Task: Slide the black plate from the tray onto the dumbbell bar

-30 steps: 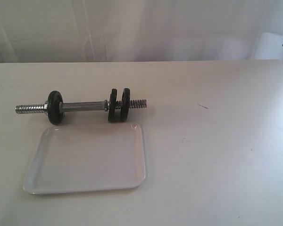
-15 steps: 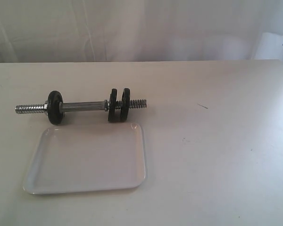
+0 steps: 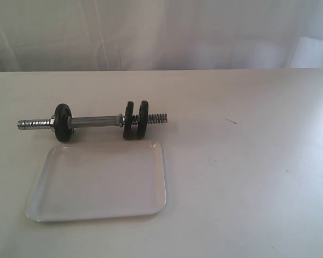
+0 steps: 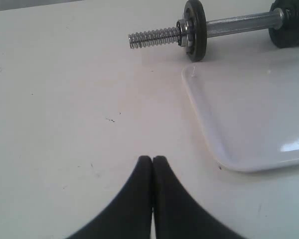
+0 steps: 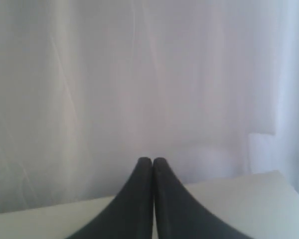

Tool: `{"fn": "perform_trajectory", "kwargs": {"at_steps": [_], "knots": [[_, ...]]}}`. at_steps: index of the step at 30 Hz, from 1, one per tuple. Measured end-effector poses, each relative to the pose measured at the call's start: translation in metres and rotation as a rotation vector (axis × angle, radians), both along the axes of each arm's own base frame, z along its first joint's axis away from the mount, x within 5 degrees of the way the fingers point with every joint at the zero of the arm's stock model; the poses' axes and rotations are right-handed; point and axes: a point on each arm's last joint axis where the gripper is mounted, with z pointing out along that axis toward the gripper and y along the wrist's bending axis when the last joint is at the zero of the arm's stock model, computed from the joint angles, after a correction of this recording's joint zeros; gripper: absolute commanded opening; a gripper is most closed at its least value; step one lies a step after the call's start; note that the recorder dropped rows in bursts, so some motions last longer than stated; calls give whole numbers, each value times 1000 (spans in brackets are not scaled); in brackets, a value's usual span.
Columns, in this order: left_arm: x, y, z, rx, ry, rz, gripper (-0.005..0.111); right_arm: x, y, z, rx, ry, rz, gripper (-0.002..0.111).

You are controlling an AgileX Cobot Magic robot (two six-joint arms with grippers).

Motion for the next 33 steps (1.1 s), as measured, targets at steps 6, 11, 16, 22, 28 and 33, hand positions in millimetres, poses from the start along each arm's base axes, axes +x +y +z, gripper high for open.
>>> {"fn": "perform_trajectory", "kwargs": {"at_steps": [6, 11, 16, 22, 28, 33], "knots": [[0, 0, 0, 0, 0, 0, 0, -37, -6, 7, -75, -38, 11, 0], [0, 0, 0, 0, 0, 0, 0, -71, -12, -44, -118, 76, -10, 0], [0, 0, 0, 0, 0, 0, 0, -101, -19, -96, -122, 78, -101, 0], [0, 0, 0, 0, 0, 0, 0, -115, -20, -133, -130, 41, -139, 0], [0, 0, 0, 0, 0, 0, 0, -116, -15, -145, -169, 149, -86, 0], [0, 0, 0, 0, 0, 0, 0, -118, -11, -158, -223, 290, -26, 0]]}}
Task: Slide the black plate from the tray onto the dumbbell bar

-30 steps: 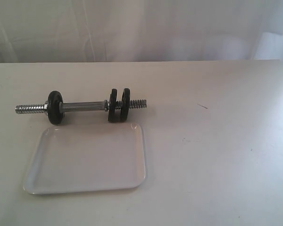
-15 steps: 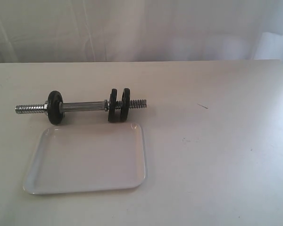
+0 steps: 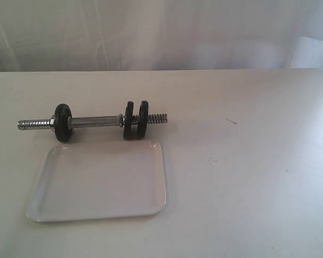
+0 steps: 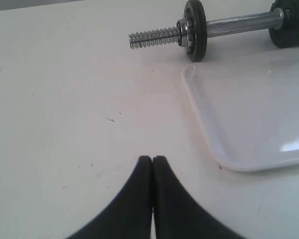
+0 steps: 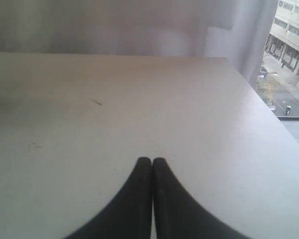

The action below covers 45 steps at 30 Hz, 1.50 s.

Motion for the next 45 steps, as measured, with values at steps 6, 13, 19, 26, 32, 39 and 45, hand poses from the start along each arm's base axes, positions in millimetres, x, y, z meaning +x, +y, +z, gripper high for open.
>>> {"fn": "perform_trajectory", "kwargs": {"at_steps": [6, 13, 19, 26, 32, 39, 45], "knots": [[0, 0, -1, 0, 2, 0, 0, -1, -5, -4, -72, 38, -35, 0], [0, 0, -1, 0, 2, 0, 0, -1, -7, -4, -14, 40, -73, 0], [0, 0, -1, 0, 2, 0, 0, -1, -7, -4, -16, 40, -74, 0], [0, 0, -1, 0, 2, 0, 0, -1, -7, -4, -16, 40, -74, 0], [0, 0, -1, 0, 2, 0, 0, -1, -7, -4, -12, 40, -75, 0], [0, 0, -1, 0, 2, 0, 0, -1, -7, -4, -12, 40, -75, 0], [0, 0, -1, 0, 2, 0, 0, -1, -7, -4, -12, 40, -75, 0]]}}
